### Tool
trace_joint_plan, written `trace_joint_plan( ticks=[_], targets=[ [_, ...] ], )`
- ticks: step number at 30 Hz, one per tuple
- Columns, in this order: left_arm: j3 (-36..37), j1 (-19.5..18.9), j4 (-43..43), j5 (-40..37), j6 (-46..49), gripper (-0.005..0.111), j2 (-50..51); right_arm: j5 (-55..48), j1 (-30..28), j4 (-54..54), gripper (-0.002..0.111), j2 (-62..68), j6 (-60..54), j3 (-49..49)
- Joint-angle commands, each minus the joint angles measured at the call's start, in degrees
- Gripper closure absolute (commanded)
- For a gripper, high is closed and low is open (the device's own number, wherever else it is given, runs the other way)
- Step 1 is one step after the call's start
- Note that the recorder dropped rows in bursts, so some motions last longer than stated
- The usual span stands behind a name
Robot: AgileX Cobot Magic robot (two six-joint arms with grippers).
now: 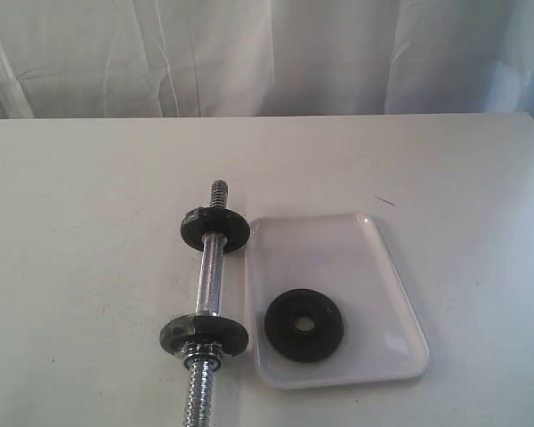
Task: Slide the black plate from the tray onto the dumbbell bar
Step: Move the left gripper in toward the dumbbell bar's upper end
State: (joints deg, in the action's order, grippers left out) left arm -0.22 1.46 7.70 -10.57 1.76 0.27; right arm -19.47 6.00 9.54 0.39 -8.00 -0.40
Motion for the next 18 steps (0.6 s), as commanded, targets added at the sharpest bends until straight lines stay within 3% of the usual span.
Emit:
trace_joint_plan(
  ticks=[1,5,10,14,15,16,18],
  targets=[
    [0.22,-0.19,1.18,4.57,-1.13,0.107,-0.27,0.27,0.2,-0.4,0.108,-0.39,0.28,0.4],
    [0.22,-0.19,3.21,14.04,-8.6,0.107,-0.27,0.27,0.2,-0.4,0.108,-0.39,0.28,0.4],
    [0.22,-0.19,4.22,21.57,-26.12,0.107,-0.27,0.27,0.2,-0.4,0.108,-0.39,0.28,0.4],
    [0.22,-0.19,4.22,20.59,-31.01,0.107,-0.27,0.27,0.2,-0.4,0.108,-0.39,0.28,0.4],
    [0.22,-0.19,4.22,18.12,-36.0,0.107,-0.27,0.27,0.2,-0.4,0.108,-0.39,0.28,0.4],
    [0.22,-0.19,4.22,16.08,-36.46,0.107,-0.27,0.27,0.2,-0.4,0.108,-0.39,0.28,0.4],
    [-6.32,-0.19,3.77,7.15,-33.6,0.107,3.12,0.27,0.2,-0.4,0.108,-0.39,0.28,0.4]
  ],
)
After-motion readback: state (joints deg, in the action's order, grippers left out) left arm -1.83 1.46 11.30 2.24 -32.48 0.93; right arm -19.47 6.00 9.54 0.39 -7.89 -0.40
